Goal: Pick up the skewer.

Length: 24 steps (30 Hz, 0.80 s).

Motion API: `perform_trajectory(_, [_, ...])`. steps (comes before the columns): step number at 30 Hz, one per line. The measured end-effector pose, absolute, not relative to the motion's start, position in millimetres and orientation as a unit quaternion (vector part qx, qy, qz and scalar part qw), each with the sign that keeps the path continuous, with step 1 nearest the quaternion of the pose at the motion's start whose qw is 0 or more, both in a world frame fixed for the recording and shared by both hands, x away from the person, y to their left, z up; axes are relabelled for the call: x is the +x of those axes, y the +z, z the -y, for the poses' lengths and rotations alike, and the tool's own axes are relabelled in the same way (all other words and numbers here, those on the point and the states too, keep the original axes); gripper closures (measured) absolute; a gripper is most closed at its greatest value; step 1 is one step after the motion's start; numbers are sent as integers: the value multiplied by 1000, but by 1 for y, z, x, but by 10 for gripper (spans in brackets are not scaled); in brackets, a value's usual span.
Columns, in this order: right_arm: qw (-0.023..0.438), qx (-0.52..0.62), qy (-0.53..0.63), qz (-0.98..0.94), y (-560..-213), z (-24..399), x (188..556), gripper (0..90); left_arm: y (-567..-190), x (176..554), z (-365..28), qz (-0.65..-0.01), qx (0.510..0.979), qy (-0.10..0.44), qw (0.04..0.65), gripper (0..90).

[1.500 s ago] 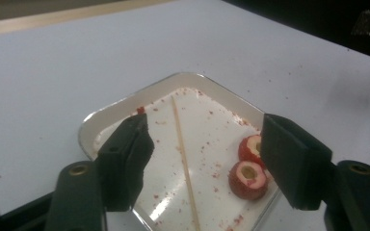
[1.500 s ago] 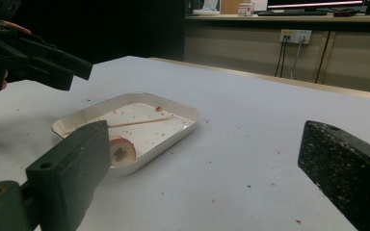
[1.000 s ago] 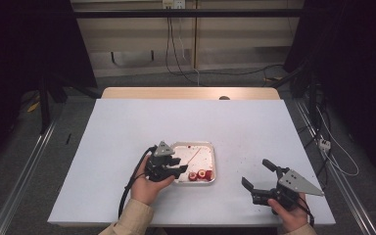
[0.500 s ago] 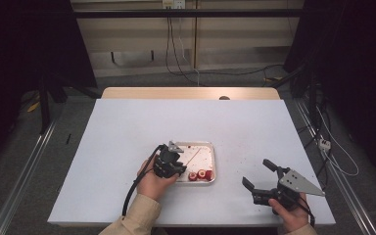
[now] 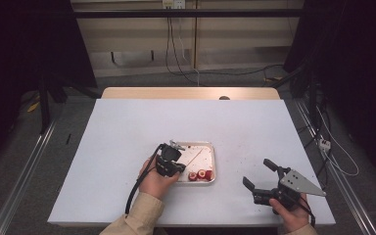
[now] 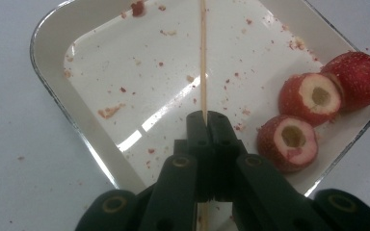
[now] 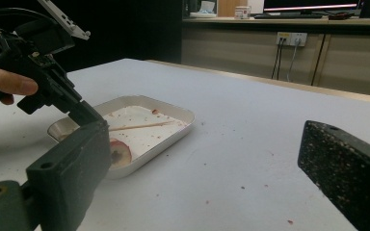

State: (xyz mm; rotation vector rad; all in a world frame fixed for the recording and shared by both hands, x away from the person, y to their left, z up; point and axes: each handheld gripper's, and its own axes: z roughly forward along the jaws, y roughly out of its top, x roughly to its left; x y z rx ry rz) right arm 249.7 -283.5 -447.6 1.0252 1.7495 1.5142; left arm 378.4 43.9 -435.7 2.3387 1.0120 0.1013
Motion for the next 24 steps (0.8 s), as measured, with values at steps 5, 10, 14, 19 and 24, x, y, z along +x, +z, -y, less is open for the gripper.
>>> perform_trajectory(5, [301, 386, 571, -659, -448, 283, 250, 42, -424, 379, -49, -383, 877, 29, 289, 895])
perform_trajectory(10, [301, 385, 570, -661, -448, 283, 250, 42, -419, 377, -56, -381, 882, 27, 276, 895])
perform_trajectory(14, [300, 385, 569, -661, -448, 283, 250, 42, -419, 375, -58, -379, 888, 16, 261, 894])
perform_trajectory(19, [299, 383, 569, -663, -448, 281, 250, 42, -420, 375, -54, -370, 895, 18, 248, 882])
perform_trajectory(24, [298, 382, 569, -664, -449, 281, 251, 43, -426, 376, -50, -375, 894, 16, 244, 876])
